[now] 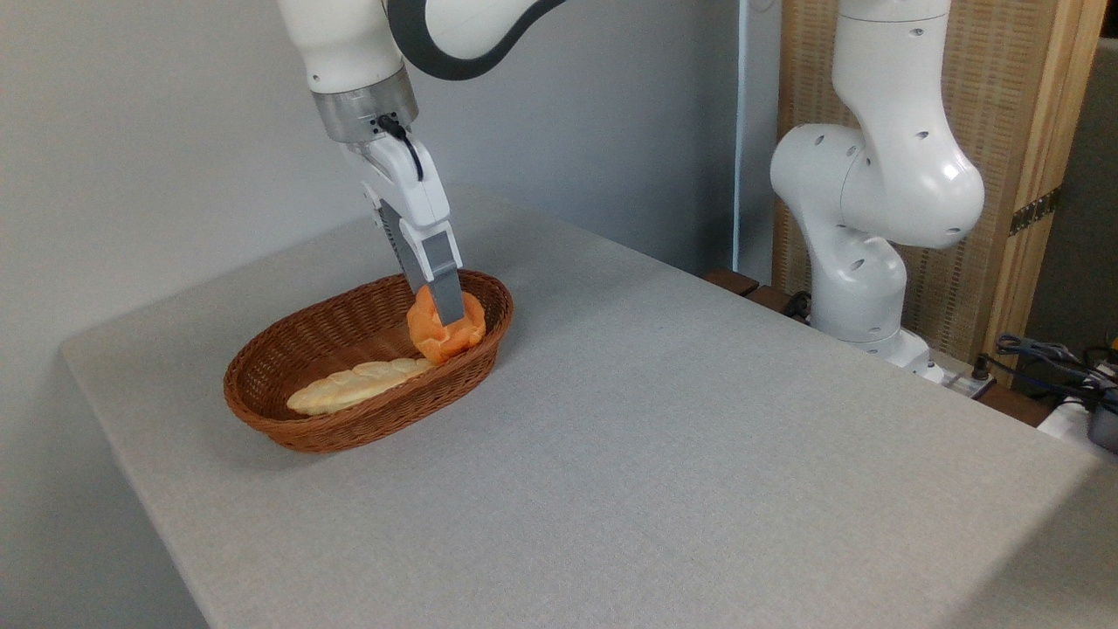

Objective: Put bread into the basket
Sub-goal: 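Lower the roll into the basket, open the gripper and raise it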

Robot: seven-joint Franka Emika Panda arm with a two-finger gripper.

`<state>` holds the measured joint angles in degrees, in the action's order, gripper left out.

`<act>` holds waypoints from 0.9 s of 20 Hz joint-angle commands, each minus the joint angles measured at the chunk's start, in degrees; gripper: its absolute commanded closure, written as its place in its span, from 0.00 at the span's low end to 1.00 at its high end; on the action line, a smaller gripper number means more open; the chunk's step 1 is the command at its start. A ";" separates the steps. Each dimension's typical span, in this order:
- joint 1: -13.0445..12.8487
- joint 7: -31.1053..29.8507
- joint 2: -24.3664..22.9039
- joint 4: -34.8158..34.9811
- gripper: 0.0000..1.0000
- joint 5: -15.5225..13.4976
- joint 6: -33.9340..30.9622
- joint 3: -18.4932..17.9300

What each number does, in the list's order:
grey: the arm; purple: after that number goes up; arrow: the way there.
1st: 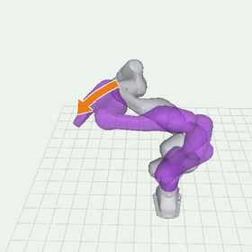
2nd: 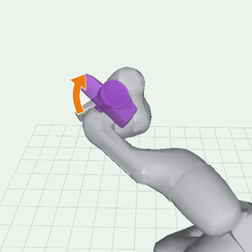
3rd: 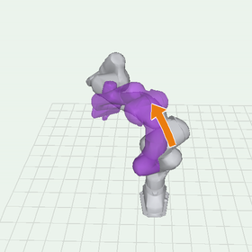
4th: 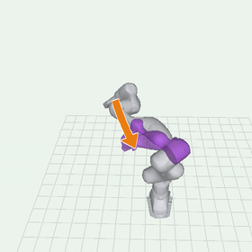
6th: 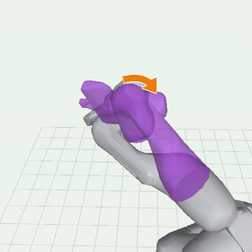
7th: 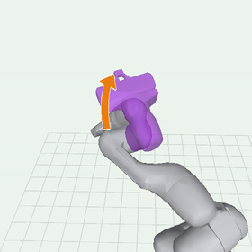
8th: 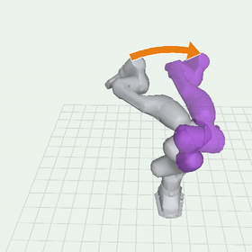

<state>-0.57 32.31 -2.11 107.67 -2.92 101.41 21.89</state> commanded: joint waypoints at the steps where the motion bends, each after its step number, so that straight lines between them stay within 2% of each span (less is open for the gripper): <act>1: 0.22 -1.81 0.00 -0.17 0.00 -0.69 -1.13 0.79; 4: 0.22 -2.95 0.00 -2.71 0.00 -2.70 -0.96 0.17; 6: 0.31 -3.13 0.00 -4.91 0.00 -8.65 -0.96 -3.76; 7: 0.31 -3.04 0.00 -5.10 0.00 -10.51 -0.96 -4.91; 8: 0.31 -3.04 0.00 -5.18 0.00 -10.53 -0.78 -5.27; 10: 0.31 -2.60 -0.18 -6.06 0.00 -8.96 -0.69 -7.89; 13: 0.40 -2.60 -0.09 -10.45 0.00 -3.08 -2.53 -10.98; 15: 0.40 -1.11 0.00 -11.94 0.00 -0.43 -5.94 -13.52; 17: 0.40 0.21 0.61 -16.06 0.00 -0.42 -8.68 -16.69; 18: 0.40 0.21 1.05 -17.21 0.00 -0.68 -9.30 -17.05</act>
<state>0.30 31.11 -2.31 95.66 -4.13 96.12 7.86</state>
